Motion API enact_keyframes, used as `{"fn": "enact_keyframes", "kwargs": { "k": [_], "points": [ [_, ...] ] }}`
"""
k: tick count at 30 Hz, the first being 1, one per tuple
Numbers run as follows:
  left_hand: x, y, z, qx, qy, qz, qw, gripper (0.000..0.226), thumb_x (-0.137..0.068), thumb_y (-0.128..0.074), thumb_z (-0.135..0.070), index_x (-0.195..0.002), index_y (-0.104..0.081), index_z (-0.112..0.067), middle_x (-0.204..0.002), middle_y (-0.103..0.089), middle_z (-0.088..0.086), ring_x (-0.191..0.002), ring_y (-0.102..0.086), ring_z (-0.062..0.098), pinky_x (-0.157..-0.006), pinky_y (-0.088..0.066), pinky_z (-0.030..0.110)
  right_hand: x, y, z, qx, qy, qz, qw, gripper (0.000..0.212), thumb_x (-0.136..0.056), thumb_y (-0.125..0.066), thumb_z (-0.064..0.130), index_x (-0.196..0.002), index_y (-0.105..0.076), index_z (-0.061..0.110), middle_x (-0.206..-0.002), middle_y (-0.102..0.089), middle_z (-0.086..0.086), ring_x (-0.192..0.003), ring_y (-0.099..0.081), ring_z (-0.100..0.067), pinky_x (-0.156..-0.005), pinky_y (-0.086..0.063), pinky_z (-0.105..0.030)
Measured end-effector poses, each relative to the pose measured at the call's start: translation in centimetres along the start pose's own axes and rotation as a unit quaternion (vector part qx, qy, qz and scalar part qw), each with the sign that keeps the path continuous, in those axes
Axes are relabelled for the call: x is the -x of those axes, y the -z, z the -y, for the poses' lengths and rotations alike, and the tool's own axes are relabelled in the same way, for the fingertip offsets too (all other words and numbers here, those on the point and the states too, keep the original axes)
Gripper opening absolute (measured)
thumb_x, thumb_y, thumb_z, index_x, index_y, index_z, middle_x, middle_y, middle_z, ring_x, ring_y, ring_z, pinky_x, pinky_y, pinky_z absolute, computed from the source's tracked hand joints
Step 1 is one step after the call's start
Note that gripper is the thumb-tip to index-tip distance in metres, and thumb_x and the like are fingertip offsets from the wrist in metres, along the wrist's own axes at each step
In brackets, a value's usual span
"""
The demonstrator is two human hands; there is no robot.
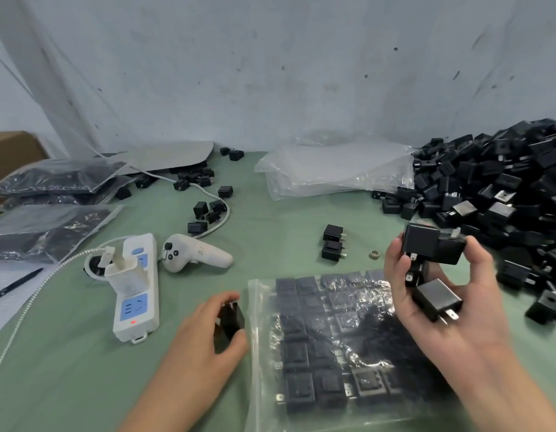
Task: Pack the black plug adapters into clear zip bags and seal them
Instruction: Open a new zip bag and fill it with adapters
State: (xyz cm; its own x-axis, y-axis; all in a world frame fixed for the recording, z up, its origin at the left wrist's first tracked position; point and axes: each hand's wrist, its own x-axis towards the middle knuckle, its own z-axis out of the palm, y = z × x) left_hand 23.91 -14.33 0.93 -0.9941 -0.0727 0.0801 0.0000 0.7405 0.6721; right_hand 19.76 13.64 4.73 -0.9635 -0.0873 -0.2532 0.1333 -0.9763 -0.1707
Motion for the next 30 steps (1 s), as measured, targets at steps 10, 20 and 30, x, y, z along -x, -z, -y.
{"fn": "enact_keyframes", "kwargs": {
  "k": [10,20,30],
  "points": [
    [0.5,-0.5,0.8,0.090,-0.027,0.054,0.994,0.041,-0.083,-0.074,-0.006,-0.089,-0.054,-0.042,-0.115,-0.064,-0.026,-0.112,-0.062,-0.003,-0.093,-0.038,0.004,0.0,0.7,0.6,0.011,0.018,-0.010,1.000,0.052,-0.079,-0.080,0.044,-0.116,-0.070,0.009,-0.114,-0.070,-0.016,-0.100,-0.072,-0.029,-0.067,-0.060,-0.029],
    [0.6,0.0,1.5,-0.174,-0.032,0.033,0.984,0.069,-0.063,-0.019,-0.080,-0.119,-0.046,-0.052,-0.098,-0.045,-0.025,-0.100,-0.043,0.001,-0.095,-0.034,0.026,0.0,0.4,0.2,0.005,0.023,-0.002,1.000,0.048,-0.081,-0.078,0.044,-0.112,-0.069,0.009,-0.112,-0.071,-0.014,-0.099,-0.072,-0.028,-0.067,-0.059,-0.028],
    [0.2,-0.3,-0.7,0.020,-0.084,0.047,0.995,0.039,-0.089,-0.070,-0.032,-0.120,-0.057,-0.051,-0.100,-0.062,-0.022,-0.102,-0.056,0.004,-0.093,-0.039,0.020,-0.4,0.1,-0.5,0.022,0.019,0.002,1.000,0.049,-0.083,-0.077,0.044,-0.117,-0.065,0.011,-0.115,-0.071,-0.010,-0.100,-0.072,-0.027,-0.067,-0.060,-0.029]
  ]
}}
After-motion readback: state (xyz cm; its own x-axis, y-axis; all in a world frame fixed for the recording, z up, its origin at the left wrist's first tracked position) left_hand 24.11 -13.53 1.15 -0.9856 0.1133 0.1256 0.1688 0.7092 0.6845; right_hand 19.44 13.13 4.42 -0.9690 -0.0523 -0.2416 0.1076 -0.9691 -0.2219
